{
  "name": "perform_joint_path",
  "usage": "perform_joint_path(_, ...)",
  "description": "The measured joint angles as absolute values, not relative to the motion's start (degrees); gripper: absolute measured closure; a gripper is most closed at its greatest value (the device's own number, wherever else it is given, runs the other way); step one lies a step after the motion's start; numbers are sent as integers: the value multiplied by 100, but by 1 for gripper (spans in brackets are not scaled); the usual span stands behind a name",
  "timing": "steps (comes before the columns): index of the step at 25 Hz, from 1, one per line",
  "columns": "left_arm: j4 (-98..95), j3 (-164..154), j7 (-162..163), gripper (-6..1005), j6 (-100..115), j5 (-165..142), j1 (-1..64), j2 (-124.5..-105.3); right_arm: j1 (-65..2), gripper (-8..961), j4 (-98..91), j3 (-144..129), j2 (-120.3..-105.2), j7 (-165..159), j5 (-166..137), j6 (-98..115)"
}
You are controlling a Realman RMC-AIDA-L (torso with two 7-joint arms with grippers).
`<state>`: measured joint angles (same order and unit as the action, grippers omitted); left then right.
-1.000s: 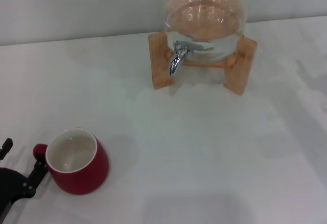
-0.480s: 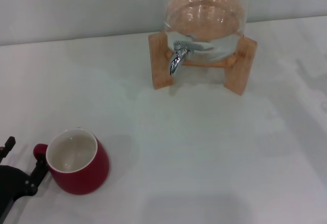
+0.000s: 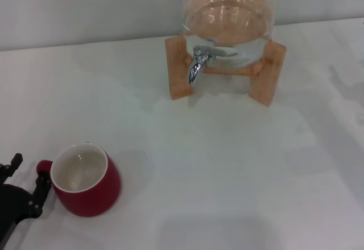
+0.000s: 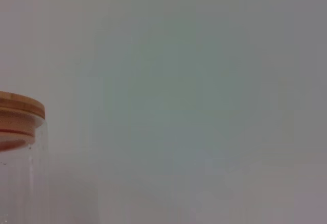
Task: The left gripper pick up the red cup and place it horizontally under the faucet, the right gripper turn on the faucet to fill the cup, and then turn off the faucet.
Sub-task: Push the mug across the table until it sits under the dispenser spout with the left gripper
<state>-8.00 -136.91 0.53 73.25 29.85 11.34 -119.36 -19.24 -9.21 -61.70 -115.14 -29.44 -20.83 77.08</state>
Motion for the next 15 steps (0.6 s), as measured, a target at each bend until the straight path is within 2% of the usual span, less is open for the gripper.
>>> perform_joint_path(5,-799,-13678,53,484,7325,2992,1155,-11936,-1924,85,-923,-6170,-11514,-2944,-2083,7708)
perform_joint_path(12,-800,-13697,59,652,7323,2989,1196,-11936,-1916,85,-923,-6170,-11513,-2944,-2083,7708)
perform_joint_path(15,-800,-13701,60,753,7280,2970,1209,-11935,-1916,85,-923,-6170,-11514,-2944,-2083,7708)
